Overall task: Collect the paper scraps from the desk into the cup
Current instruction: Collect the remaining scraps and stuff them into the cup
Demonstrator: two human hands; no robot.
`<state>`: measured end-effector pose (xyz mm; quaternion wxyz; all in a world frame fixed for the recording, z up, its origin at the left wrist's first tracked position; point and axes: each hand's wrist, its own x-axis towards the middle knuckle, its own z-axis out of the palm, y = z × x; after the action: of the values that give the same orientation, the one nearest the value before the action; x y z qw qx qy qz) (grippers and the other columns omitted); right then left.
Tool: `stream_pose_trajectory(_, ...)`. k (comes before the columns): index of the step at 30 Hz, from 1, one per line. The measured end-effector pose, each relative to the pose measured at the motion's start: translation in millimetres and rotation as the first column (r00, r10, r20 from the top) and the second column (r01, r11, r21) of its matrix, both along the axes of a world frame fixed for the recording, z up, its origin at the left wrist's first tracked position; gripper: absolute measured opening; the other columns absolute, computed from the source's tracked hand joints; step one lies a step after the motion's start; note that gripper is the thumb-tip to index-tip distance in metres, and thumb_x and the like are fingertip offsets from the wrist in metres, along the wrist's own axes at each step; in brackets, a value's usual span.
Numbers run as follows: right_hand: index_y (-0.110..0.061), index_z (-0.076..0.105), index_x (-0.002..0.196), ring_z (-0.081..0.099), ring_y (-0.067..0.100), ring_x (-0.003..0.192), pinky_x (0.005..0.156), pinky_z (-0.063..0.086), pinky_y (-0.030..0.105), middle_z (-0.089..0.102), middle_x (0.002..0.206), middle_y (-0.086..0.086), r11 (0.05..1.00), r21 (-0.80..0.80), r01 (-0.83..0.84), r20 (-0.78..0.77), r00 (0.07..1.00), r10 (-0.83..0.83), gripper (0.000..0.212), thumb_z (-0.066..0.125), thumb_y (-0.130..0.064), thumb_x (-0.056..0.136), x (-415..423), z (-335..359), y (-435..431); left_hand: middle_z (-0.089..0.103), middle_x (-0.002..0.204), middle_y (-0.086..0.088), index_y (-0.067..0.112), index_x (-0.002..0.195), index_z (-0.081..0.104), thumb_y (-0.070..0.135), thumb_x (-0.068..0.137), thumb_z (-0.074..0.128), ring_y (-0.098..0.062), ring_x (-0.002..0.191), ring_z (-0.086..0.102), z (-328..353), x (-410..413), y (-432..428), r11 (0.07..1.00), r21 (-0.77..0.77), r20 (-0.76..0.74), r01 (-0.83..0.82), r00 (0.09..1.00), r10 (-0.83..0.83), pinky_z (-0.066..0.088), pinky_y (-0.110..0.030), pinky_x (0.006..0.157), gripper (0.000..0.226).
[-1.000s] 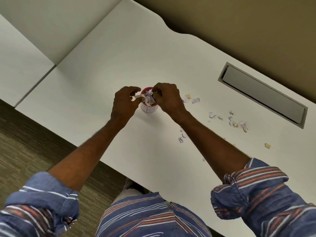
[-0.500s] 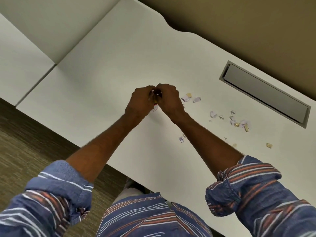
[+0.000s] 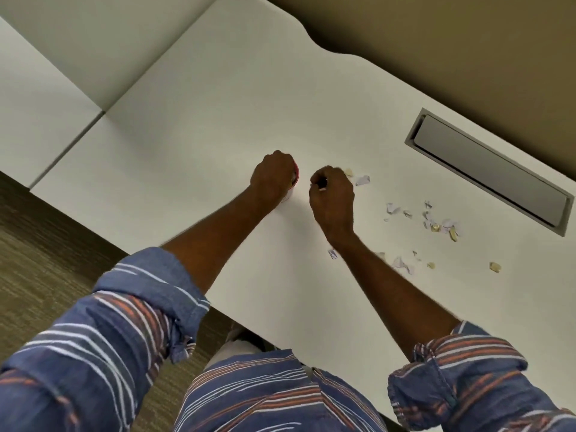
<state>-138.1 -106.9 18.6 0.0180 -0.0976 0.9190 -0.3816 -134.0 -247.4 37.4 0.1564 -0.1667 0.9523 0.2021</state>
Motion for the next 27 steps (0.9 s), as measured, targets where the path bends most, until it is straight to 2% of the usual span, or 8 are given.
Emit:
stream_pose_trajectory(3,-0.016,0.061,0.087,0.060,0.014,0.083,0.073,0.048,0.024,0.064,0.090,-0.002,1.000,0.015,0.024,0.084,0.996,-0.025,0.019,0.055,0.001,0.080,37,-23,10,0.063,0.118,-0.020,0.003,0.115,0.065,0.017,0.088,0.066,-0.038,0.108,0.064,19,-13,-12,0.998,-0.007,-0.003,0.064,0.998,-0.064,0.054,-0.041,0.083,0.030)
stream_pose_trajectory(6,-0.012,0.065,0.092,0.063,0.021,0.087,0.076,0.052,0.032,0.065,0.097,0.004,0.992,0.057,-0.109,0.124,0.987,0.101,0.020,0.054,0.002,0.084,72,-47,9,0.068,0.116,-0.017,0.005,0.113,0.069,0.013,0.082,0.073,-0.034,0.102,0.068,42,-23,-25,0.983,-0.003,-0.008,0.183,0.983,-0.183,0.057,-0.040,0.083,0.033)
stream_pose_trajectory(9,-0.010,0.066,0.115,0.063,0.024,0.110,0.097,0.051,0.033,0.065,0.121,0.008,0.938,0.113,-0.328,0.142,0.939,0.312,0.027,0.052,-0.004,0.093,89,-61,-8,0.070,0.113,-0.011,0.010,0.108,0.073,0.007,0.079,0.074,-0.026,0.099,0.069,68,-32,-36,0.969,0.076,-0.092,0.233,0.970,-0.226,0.058,-0.039,0.087,0.030)
stream_pose_trajectory(13,-0.016,0.031,0.153,0.025,0.026,0.151,0.122,0.025,0.036,0.027,0.162,0.008,0.700,0.241,-0.672,0.232,0.740,0.631,0.053,0.047,-0.019,0.103,89,-67,-50,0.076,0.102,-0.007,0.011,0.107,0.076,0.006,0.081,0.073,-0.015,0.091,0.071,90,-30,-61,0.964,0.172,-0.230,0.201,0.960,-0.158,0.052,-0.022,0.081,0.026)
stream_pose_trajectory(15,-0.022,0.017,0.157,0.006,0.029,0.155,0.124,0.016,0.043,0.008,0.167,0.006,0.549,0.328,-0.769,0.270,0.633,0.725,0.063,0.049,-0.024,0.103,84,-69,-73,0.076,0.100,-0.006,0.011,0.105,0.077,0.010,0.083,0.072,-0.013,0.089,0.070,88,-18,-77,0.971,0.202,-0.314,0.131,0.947,-0.063,0.048,-0.015,0.077,0.022)
stream_pose_trajectory(18,-0.023,0.015,0.157,-0.001,0.029,0.155,0.124,0.012,0.048,0.000,0.167,0.005,0.383,0.414,-0.826,0.315,0.524,0.791,0.063,0.047,-0.027,0.103,80,-74,-83,0.077,0.097,-0.005,0.012,0.102,0.077,0.013,0.086,0.069,-0.013,0.084,0.071,65,20,-98,0.951,0.305,-0.402,-0.046,0.899,0.172,0.048,-0.003,0.072,0.018)
stream_pose_trajectory(23,-0.013,0.039,0.149,0.030,0.028,0.149,0.123,0.026,0.044,0.031,0.161,0.010,0.436,0.456,-0.776,0.156,0.552,0.819,0.048,0.046,-0.017,0.102,78,-82,-26,0.074,0.094,0.005,0.011,0.099,0.076,0.008,0.087,0.067,-0.007,0.086,0.070,3,101,-90,0.843,0.454,-0.462,-0.288,0.733,0.499,0.046,0.000,0.077,0.015)
stream_pose_trajectory(27,-0.003,0.068,0.116,0.056,0.031,0.130,0.117,0.035,0.053,0.064,0.131,0.014,0.540,0.605,-0.585,-0.081,0.630,0.773,0.027,0.063,0.001,0.089,61,-86,63,0.075,0.095,0.002,0.013,0.098,0.076,0.008,0.088,0.069,-0.010,0.086,0.071,-48,138,-46,0.802,0.536,-0.286,-0.264,0.837,0.466,0.050,-0.004,0.076,0.014)
